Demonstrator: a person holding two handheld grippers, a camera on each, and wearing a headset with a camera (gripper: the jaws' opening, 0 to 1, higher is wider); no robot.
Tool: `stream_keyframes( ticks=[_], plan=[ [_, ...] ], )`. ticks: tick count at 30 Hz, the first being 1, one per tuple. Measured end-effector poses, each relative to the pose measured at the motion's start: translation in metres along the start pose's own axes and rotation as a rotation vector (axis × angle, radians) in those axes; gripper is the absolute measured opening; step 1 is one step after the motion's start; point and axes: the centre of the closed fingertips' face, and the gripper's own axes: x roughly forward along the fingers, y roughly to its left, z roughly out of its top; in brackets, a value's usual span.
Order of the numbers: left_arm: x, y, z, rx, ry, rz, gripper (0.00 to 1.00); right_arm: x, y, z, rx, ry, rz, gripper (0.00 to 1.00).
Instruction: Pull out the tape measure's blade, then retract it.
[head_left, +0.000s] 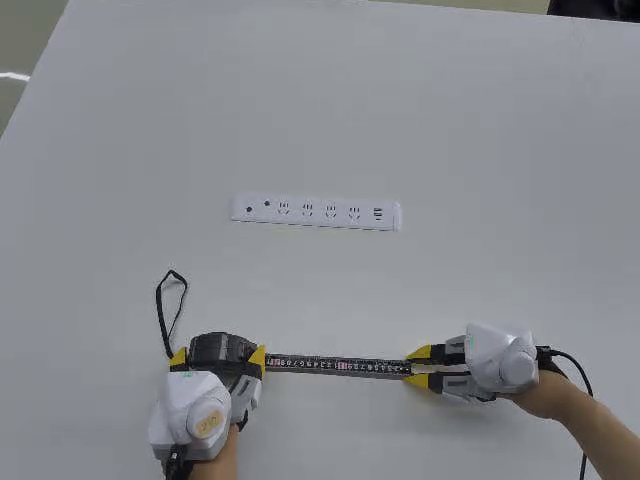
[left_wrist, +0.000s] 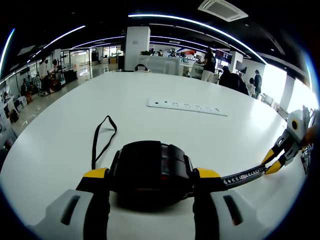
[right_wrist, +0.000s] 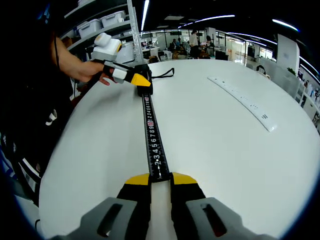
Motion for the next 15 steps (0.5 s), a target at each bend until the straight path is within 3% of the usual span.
stream_keyframes(
  ticks=[15],
  plan=[
    [-0.001,-0.001,0.000,-0.003,0.008,0.004,0.63,0.007,0.004,0.011,-0.015,-0.012,0.007,0.12]
  ],
)
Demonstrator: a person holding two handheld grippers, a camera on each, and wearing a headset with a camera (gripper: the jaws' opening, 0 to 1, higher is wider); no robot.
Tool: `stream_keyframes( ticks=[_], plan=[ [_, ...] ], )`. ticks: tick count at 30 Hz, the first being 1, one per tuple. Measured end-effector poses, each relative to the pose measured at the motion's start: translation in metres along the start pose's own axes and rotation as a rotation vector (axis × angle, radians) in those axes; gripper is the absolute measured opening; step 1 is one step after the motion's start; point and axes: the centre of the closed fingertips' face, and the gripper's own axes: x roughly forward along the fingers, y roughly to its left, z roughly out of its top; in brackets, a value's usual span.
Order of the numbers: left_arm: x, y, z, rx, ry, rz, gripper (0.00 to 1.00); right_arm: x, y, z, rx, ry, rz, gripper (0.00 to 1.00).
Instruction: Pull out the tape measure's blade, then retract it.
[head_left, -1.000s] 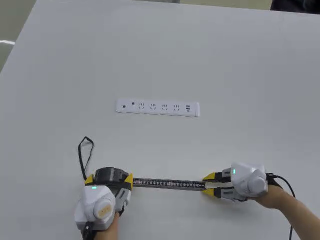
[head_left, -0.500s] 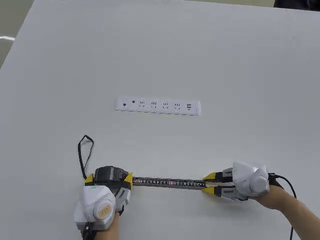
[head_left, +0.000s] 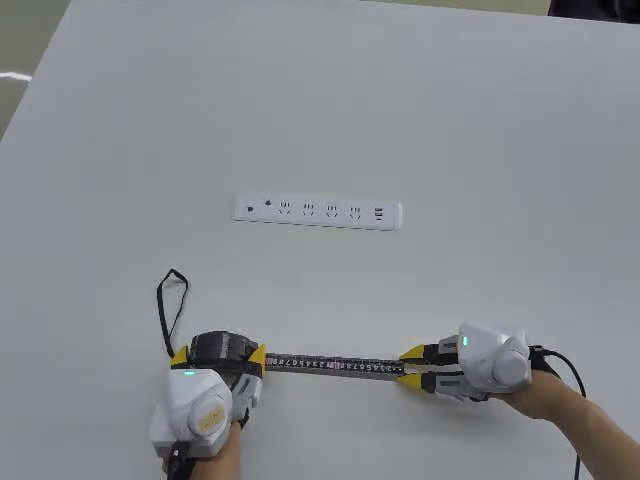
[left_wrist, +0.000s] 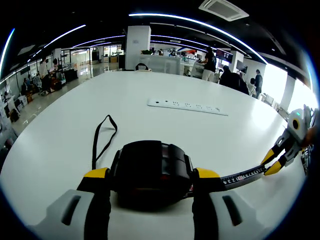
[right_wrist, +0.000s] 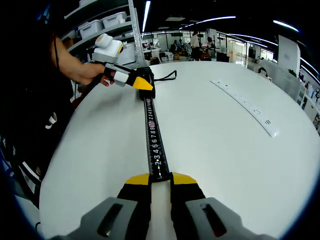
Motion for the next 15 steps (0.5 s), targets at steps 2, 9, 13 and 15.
stream_keyframes(
  ticks=[2,9,13,15],
  plan=[
    [0.000,0.000,0.000,0.000,0.002,-0.002,0.63,0.000,0.000,0.002,-0.003,0.001,-0.003,0.12],
    [0.001,0.001,-0.001,-0.002,0.004,-0.011,0.63,0.005,0.001,0.005,-0.006,0.000,-0.002,0.12],
    [0.001,0.001,-0.002,-0.005,0.006,-0.015,0.63,0.009,0.002,0.009,-0.010,0.000,-0.001,0.12],
    [0.001,0.001,-0.002,-0.005,0.007,-0.017,0.62,0.010,0.002,0.012,-0.009,-0.004,0.000,0.12]
  ],
)
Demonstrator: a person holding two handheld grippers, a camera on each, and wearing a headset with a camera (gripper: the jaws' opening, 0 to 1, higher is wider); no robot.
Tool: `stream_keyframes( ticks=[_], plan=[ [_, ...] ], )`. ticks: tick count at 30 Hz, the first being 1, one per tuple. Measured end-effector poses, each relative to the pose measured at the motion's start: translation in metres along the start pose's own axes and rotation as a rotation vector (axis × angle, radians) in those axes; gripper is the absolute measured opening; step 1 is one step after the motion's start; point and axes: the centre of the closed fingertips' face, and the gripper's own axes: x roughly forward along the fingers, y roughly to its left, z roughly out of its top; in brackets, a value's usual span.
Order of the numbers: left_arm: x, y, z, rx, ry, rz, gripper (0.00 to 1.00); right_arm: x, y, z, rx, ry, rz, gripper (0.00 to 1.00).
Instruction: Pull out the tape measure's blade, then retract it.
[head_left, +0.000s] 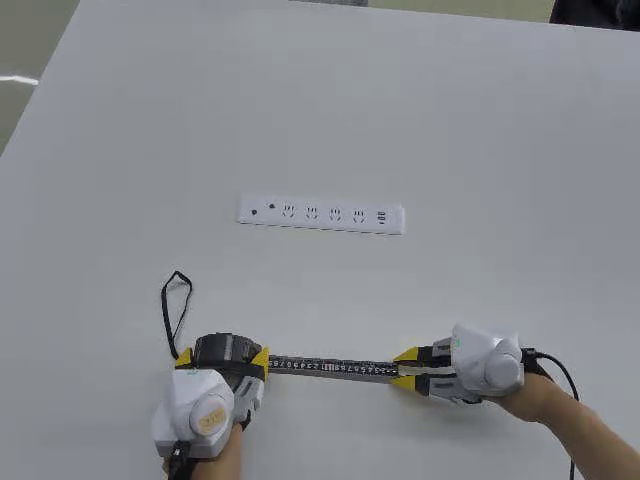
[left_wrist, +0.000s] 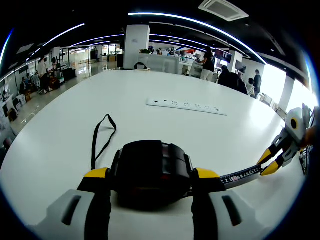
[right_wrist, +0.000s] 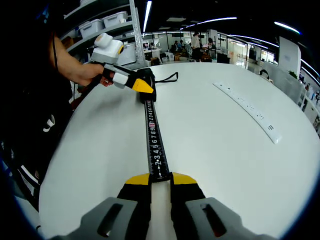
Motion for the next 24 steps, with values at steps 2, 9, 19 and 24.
stream_keyframes(
  ticks=[2,9,19,24],
  plan=[
    [0.000,0.000,0.000,-0.002,0.001,-0.001,0.62,0.002,0.001,0.002,-0.002,-0.001,0.003,0.12],
    [-0.002,-0.001,0.003,-0.009,0.003,-0.002,0.62,0.010,0.004,0.011,-0.005,-0.008,0.006,0.12],
    [-0.001,0.000,0.002,-0.015,0.002,-0.001,0.62,0.023,0.005,0.021,-0.004,-0.016,0.005,0.12],
    [0.000,0.001,0.001,-0.019,0.003,-0.002,0.62,0.032,0.006,0.026,-0.009,-0.020,0.009,0.12]
  ],
)
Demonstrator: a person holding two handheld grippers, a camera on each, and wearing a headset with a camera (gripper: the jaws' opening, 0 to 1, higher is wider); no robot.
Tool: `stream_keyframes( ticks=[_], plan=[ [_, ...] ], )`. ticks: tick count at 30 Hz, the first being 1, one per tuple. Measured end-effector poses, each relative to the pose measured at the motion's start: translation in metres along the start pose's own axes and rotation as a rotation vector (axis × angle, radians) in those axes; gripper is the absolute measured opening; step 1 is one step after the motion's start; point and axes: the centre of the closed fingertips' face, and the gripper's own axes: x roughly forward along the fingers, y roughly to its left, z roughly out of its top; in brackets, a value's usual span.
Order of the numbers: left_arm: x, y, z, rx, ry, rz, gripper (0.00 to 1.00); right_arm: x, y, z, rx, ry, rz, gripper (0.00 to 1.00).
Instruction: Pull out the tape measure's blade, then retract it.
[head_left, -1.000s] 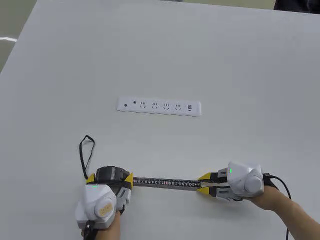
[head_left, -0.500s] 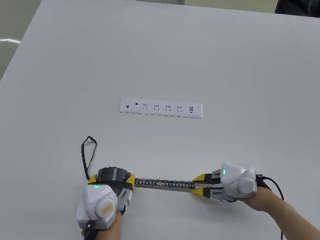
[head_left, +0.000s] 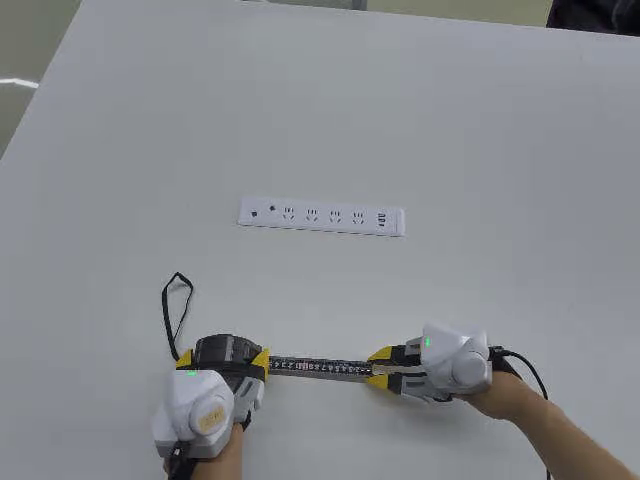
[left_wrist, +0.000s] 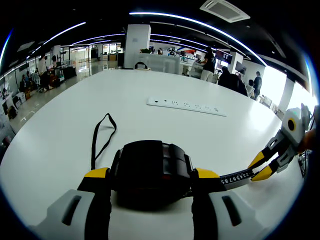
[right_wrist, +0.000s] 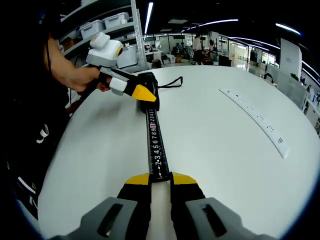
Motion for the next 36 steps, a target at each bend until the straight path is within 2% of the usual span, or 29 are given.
stream_keyframes(
  ticks=[12,36],
  plan=[
    [0.000,-0.001,0.001,-0.002,-0.002,-0.019,0.62,0.015,0.005,0.014,0.000,-0.024,0.010,0.12],
    [0.002,0.002,-0.003,-0.014,0.001,-0.023,0.62,0.045,0.010,0.037,-0.015,-0.048,0.015,0.12]
  ],
)
